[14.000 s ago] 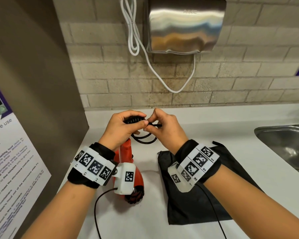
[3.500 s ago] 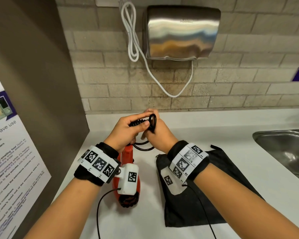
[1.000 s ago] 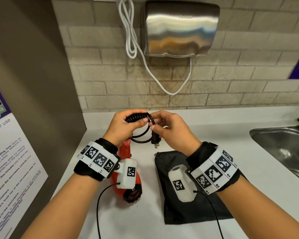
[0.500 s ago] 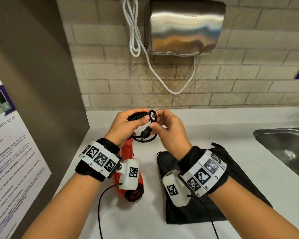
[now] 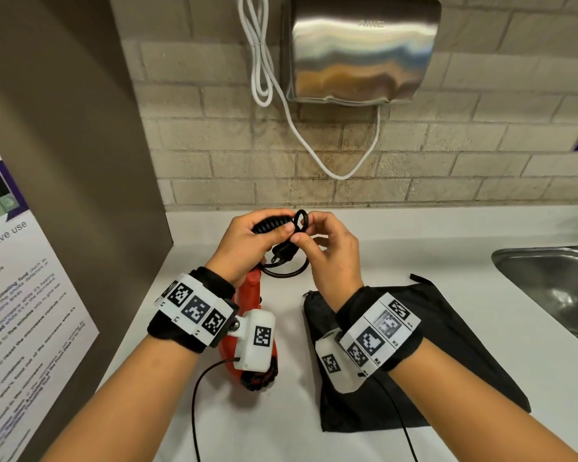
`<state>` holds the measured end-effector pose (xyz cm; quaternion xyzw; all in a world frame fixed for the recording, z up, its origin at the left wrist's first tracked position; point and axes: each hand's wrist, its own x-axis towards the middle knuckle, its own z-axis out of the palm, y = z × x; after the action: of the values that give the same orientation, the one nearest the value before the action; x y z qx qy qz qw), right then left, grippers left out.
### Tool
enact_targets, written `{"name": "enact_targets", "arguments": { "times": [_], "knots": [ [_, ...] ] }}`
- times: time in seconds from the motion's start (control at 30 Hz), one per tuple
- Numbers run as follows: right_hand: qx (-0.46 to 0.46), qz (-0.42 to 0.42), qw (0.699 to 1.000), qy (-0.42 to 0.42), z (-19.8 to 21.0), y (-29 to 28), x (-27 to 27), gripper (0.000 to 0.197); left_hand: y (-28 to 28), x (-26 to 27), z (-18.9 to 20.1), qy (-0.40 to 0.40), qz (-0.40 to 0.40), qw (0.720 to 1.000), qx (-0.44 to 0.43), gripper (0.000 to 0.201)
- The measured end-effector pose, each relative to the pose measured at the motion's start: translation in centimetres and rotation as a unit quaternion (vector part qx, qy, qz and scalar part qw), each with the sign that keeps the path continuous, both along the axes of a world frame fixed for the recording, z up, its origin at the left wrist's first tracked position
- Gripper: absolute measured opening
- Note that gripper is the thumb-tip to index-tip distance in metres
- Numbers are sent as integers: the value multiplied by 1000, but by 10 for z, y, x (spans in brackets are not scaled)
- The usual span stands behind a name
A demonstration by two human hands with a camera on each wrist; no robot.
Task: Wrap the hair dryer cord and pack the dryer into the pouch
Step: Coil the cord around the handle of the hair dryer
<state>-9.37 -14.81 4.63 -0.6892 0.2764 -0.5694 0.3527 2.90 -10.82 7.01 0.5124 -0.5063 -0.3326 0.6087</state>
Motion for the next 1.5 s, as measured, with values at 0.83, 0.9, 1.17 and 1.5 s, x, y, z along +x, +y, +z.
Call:
{"name": "enact_targets", "arguments": {
  "times": [0.83, 0.9, 1.17, 1.5],
  "knots": [
    [-167, 5, 975, 144, -5, -7, 1, 20, 3, 3, 6, 1, -69, 996, 63, 32],
    [-167, 17, 975, 142, -3, -9, 1, 20, 2, 2, 6, -17, -48, 997, 58, 25],
    [-58, 65, 995, 56, -12, -8, 7, 51, 3, -3, 9, -17, -21, 999, 20, 33],
    [-27, 176, 969, 170, 0, -8, -6, 22, 15, 2, 9, -16, -22, 999, 16, 30]
  ]
}}
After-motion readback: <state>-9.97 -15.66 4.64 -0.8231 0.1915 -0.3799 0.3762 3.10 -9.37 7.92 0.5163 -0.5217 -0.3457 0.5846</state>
